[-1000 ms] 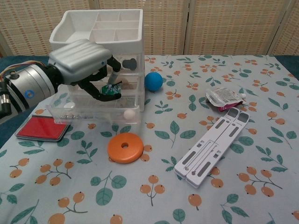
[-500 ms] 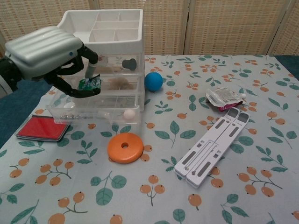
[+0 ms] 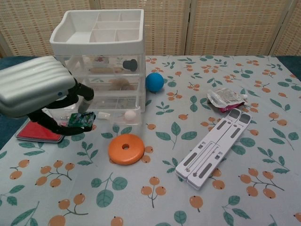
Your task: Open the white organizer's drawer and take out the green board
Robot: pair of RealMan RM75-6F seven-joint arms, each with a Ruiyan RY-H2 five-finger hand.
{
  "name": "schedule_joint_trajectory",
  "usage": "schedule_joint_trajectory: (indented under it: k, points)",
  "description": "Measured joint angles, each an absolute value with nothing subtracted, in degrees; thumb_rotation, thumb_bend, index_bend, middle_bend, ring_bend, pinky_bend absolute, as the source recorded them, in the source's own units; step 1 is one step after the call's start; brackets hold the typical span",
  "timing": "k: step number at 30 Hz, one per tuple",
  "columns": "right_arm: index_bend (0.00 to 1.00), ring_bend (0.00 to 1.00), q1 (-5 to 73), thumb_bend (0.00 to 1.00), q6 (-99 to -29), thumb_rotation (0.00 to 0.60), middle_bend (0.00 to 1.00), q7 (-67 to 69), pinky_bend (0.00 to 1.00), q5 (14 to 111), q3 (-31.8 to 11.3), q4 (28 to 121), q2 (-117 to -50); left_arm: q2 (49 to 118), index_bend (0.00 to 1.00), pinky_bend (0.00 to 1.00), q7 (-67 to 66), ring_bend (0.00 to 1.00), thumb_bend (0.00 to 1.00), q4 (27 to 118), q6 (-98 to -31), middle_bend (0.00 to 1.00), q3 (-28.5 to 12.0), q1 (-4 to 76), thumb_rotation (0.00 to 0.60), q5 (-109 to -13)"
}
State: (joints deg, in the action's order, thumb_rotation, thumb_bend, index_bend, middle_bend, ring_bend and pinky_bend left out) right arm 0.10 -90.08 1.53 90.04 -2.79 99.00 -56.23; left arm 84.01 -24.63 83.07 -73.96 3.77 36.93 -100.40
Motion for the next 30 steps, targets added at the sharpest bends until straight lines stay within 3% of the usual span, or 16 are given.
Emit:
schedule_joint_trajectory:
  k: [19,30]
  points:
    - [0.0,0.0,0.2,0.42,-90.2,0.6,0.08,1.1,0.02,90.2,-2.8,99.3,-56.2,88.4,0.58,1.0,-29.8,1.0,0.2,75.8,-67.4,0.94,5.4,34.4,0.6,-98.6]
    - [0.0,0.0,0.3,0.41,-90.3,0.6,0.09,1.1,0.02,90.4,-2.9,99.4,-56.2,87.5,0.46,1.0,-30.8,1.0,0.2,77.6,-67.4,0.94,4.9,33.4,0.6,-98.3]
